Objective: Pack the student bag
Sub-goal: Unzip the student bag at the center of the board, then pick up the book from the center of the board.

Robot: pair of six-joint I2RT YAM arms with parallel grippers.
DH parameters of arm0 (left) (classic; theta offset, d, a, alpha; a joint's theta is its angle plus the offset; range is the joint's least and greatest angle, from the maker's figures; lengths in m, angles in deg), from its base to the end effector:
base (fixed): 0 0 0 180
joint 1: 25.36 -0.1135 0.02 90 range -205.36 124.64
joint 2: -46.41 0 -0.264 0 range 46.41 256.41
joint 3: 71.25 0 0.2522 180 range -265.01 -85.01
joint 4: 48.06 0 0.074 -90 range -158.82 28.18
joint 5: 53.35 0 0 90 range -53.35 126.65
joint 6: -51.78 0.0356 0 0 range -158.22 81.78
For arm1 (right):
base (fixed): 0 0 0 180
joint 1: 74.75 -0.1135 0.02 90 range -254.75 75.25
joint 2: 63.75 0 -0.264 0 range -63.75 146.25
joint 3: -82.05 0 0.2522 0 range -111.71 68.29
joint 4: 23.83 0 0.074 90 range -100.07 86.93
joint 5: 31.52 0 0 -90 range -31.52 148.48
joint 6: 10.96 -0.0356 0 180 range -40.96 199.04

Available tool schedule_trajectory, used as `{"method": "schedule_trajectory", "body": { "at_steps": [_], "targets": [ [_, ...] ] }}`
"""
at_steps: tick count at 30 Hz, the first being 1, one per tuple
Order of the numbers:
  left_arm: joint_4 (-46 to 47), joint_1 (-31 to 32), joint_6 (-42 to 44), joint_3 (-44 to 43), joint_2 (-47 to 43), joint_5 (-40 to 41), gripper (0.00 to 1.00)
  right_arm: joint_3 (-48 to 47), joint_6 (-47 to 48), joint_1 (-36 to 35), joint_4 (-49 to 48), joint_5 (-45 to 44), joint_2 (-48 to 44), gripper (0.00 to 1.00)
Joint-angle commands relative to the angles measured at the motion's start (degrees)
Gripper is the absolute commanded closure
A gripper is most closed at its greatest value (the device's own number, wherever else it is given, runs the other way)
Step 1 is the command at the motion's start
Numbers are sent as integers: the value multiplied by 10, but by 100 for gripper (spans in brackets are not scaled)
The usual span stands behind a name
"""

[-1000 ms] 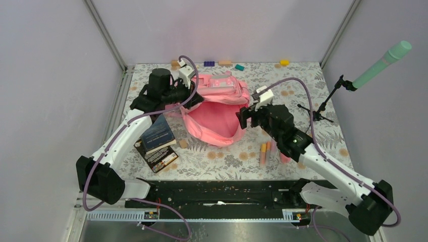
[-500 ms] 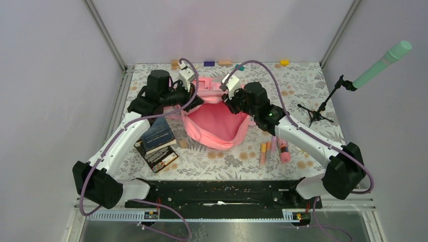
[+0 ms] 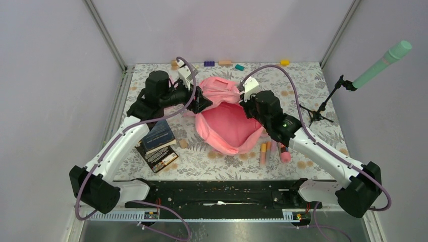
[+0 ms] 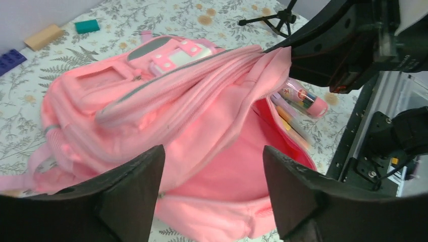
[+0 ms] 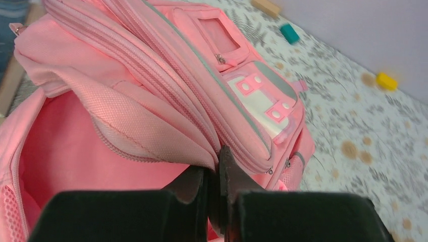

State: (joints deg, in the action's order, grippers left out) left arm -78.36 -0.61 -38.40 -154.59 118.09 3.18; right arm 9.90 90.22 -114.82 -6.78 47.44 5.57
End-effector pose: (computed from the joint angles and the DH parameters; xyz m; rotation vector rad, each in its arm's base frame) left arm 0.2481 -0.1360 0.3819 0.7989 1.7556 -0.8458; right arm 0.2219 0.1778 0.3462 -0.6611 1.6936 0.1823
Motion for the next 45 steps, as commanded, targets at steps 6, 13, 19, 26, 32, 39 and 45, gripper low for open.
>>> {"method": "schedule_trajectory", "body": {
  "at_steps": [6,13,19,26,32,39,45],
  "targets": [
    [55,3,-109,121,-133,208,6,-30,-107,9,-7,-181,35,100],
    [-37,-108,-207,256,-226,292,1,-36,-139,9,-18,-168,62,100],
    [-57,-328,-215,260,-165,210,1,-21,-149,9,-47,-149,55,100],
    [54,-493,-229,263,-52,140,1,-5,-145,9,-58,-127,35,100],
    [67,-538,-194,237,54,94,2,7,-145,9,-64,-122,14,100],
    [75,-542,-173,219,140,78,1,17,-146,11,-69,-115,4,100],
    [45,-542,-133,185,207,56,1,22,-145,10,-74,-113,-1,100]
  ]
}}
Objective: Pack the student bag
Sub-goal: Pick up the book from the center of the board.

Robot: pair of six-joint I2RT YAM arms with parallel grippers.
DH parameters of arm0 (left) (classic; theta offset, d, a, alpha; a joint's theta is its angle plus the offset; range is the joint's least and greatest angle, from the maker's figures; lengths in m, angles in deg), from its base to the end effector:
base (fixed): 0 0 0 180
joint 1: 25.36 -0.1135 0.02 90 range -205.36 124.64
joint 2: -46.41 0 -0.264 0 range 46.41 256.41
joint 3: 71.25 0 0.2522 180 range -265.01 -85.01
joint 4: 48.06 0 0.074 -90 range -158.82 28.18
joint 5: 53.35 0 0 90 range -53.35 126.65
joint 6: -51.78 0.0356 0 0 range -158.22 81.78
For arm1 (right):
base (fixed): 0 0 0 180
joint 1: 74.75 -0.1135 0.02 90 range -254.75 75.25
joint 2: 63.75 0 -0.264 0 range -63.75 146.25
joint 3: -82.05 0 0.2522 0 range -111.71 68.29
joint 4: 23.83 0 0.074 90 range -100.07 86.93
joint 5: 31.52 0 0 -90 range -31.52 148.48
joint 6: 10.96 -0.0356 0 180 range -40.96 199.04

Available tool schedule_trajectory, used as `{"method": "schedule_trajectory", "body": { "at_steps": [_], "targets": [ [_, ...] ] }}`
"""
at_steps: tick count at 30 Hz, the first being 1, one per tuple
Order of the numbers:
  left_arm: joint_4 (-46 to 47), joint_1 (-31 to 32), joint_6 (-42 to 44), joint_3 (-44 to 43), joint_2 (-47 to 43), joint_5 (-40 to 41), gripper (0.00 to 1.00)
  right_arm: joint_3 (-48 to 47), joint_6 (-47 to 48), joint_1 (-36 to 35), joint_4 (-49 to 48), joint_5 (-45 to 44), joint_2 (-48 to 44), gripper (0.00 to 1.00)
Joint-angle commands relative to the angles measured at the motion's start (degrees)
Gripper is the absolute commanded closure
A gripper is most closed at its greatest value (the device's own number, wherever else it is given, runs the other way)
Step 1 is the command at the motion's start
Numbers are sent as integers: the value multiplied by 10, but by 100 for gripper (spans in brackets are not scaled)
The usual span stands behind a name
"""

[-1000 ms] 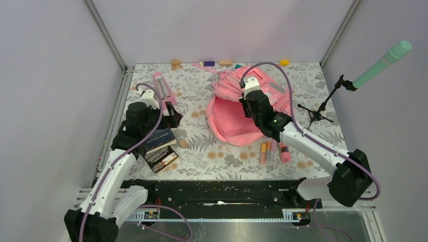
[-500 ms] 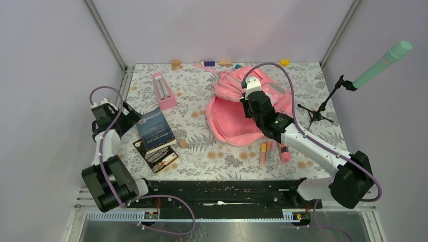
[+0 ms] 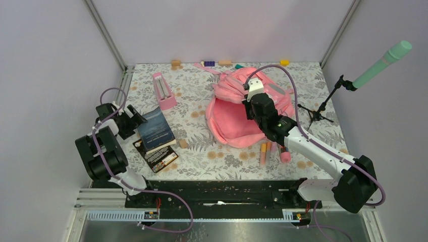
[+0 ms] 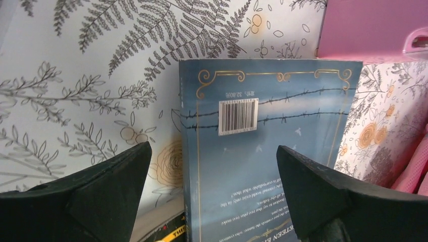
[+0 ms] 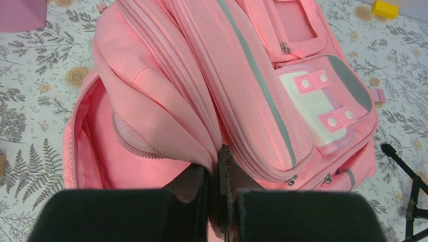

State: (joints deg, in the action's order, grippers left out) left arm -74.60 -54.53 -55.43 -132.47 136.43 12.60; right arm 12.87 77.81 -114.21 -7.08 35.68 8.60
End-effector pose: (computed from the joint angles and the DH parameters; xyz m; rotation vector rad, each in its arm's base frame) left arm 0.2705 0.1344 0.1684 -0.8202 2.3308 -0.4422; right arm 0.2344 0.1751 0.3147 -0.3631 1.8564 0.1025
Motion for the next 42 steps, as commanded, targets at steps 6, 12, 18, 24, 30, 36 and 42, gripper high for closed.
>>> {"method": "schedule_trajectory", "body": {
  "at_steps": [6,12,18,24,30,36,42],
  "targets": [
    [8,-3,35,-53,74,-114,3,-11,-18,4,-72,1,-29,100],
    [10,2,23,-59,106,-167,5,-17,-15,4,-71,1,-26,100],
    [11,4,6,-59,124,-194,11,-16,-11,5,-71,-5,-26,100],
    [9,9,-7,-60,143,-222,32,-18,-10,4,-71,-6,-26,100],
    [35,10,-25,-49,130,-250,60,-18,-10,5,-71,-7,-26,100],
    [137,16,-93,-6,78,-306,83,-16,-8,4,-71,-10,-27,100],
    [234,31,-170,37,15,-337,100,-15,-9,5,-73,-11,-27,100]
  ]
}}
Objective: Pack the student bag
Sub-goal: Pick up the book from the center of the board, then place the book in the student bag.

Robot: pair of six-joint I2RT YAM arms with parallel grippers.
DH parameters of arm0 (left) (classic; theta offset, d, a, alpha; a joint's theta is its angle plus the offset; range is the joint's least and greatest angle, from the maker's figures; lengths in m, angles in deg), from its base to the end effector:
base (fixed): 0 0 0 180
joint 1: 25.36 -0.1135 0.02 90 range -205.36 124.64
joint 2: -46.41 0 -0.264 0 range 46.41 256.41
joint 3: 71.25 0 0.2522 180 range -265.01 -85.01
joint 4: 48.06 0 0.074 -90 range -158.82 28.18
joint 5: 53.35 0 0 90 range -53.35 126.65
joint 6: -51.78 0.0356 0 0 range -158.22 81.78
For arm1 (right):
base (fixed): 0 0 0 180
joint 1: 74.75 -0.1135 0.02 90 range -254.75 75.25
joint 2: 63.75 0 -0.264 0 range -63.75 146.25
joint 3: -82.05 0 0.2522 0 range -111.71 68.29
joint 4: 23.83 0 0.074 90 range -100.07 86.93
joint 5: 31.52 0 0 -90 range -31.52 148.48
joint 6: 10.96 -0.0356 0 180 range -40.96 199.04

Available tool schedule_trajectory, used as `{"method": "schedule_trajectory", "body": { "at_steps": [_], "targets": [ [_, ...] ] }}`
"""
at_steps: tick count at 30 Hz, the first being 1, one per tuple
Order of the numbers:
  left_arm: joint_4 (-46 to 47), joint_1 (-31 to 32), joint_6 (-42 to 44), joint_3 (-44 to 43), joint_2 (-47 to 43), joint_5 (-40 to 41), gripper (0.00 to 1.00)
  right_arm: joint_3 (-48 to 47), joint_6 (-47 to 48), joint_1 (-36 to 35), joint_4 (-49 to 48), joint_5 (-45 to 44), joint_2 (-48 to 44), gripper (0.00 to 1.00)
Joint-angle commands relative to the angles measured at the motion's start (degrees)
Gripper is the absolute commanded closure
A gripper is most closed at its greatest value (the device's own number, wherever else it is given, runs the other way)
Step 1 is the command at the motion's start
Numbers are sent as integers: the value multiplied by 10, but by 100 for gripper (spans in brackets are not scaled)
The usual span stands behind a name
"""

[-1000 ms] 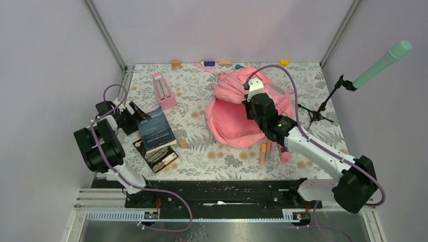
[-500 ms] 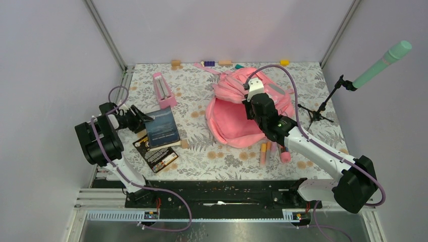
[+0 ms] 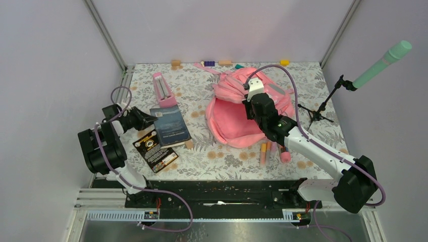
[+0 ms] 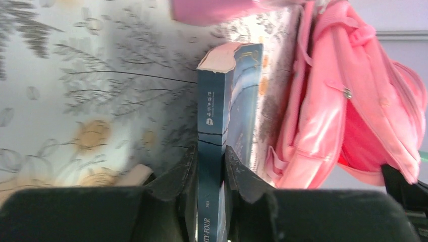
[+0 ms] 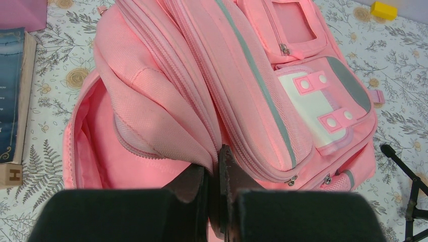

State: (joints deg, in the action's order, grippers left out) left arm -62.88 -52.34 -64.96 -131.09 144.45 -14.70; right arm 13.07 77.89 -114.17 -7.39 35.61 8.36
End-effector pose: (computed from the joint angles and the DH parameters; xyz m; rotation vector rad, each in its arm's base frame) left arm 0.2916 0.1172 0.1421 -0.7044 2.2035 -1.0964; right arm 0.2339 0.1743 0.3152 -0.3602 1.8511 0.1026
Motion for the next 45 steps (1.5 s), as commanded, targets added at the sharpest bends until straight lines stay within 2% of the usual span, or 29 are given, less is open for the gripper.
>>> {"method": "schedule_trajectory", "body": {
  "at_steps": [1,7,11,15,20,26,32,40,45],
  "targets": [
    [141,9,-90,33,-79,-70,100,-16,-10,4,-70,-10,-25,100],
    [194,12,-112,73,-206,-63,100,-15,-7,4,-70,-12,-29,100],
    [149,18,-83,84,-317,-19,100,-15,-10,4,-71,-9,-29,100],
    [123,21,-100,82,-421,0,100,-18,-11,4,-70,-7,-27,100],
    [56,40,-103,49,-480,5,100,-28,-10,5,-57,-11,-27,100],
    [-88,167,-29,-10,-499,44,100,-43,-14,4,-39,-16,-24,100],
    [-90,302,-79,-50,-507,86,100,-53,-21,3,-31,-13,-28,100],
    [-74,483,-102,-99,-446,130,100,-72,-28,3,-4,-10,-21,100],
    [-83,516,-95,-128,-357,115,100,-82,-30,4,6,-8,-19,100]
  ]
}}
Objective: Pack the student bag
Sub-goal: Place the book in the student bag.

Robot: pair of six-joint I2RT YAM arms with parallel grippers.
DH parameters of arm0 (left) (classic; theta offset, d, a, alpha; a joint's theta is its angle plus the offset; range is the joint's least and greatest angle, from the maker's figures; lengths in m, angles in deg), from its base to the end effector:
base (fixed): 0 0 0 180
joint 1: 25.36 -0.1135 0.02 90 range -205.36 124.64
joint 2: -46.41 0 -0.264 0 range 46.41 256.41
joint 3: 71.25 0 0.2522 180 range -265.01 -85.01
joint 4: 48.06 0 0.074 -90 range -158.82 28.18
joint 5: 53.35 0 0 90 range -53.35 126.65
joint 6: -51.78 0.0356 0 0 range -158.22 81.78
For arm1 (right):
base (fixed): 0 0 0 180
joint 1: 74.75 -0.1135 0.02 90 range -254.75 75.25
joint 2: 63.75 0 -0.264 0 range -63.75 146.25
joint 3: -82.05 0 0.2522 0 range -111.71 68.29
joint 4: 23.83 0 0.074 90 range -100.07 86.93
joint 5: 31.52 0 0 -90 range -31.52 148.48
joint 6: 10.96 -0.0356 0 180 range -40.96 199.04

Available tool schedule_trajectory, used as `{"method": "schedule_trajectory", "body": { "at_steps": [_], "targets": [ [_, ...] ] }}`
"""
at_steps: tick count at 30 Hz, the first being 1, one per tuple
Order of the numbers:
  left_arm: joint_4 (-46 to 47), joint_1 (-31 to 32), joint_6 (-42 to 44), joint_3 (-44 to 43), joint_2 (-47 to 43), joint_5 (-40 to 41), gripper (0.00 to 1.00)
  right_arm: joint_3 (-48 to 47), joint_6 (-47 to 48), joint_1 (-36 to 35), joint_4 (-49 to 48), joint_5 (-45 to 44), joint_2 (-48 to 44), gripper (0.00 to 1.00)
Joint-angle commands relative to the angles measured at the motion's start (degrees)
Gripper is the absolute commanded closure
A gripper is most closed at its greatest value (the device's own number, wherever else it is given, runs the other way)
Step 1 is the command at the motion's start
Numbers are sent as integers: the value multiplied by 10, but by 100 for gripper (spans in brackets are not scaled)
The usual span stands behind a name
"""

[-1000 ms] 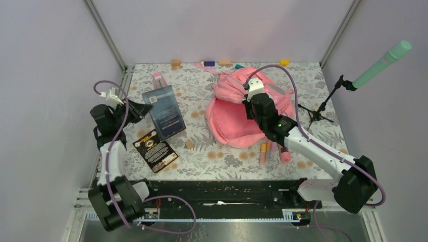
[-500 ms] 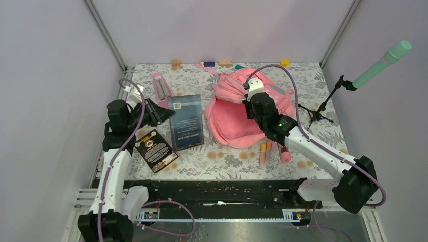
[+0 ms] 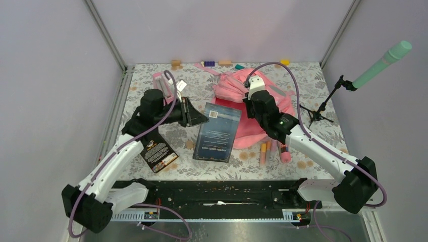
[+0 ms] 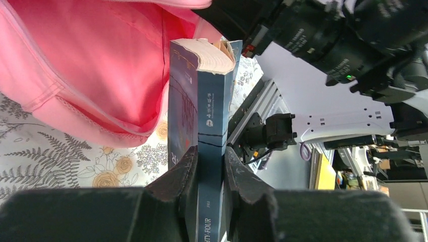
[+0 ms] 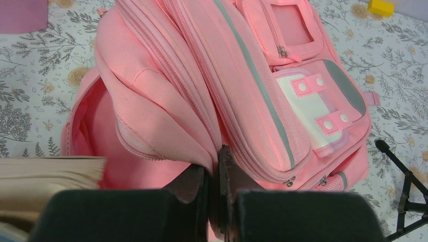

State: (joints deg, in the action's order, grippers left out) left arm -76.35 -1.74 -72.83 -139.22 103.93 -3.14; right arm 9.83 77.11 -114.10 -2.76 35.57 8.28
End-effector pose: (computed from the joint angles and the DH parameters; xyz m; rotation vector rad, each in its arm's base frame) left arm 0.1949 -0.1101 0.3509 0.3282 2.0092 -1.3203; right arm 0.2334 0.1735 0.3274 -0.3561 1.8730 0.1004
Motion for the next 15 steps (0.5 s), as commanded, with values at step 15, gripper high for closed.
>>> {"method": "schedule_trajectory", "body": {
  "at_steps": [15],
  "targets": [
    [74,36,49,-164,295,-18,100,-56,-12,3,-25,2,-26,100]
  ]
}}
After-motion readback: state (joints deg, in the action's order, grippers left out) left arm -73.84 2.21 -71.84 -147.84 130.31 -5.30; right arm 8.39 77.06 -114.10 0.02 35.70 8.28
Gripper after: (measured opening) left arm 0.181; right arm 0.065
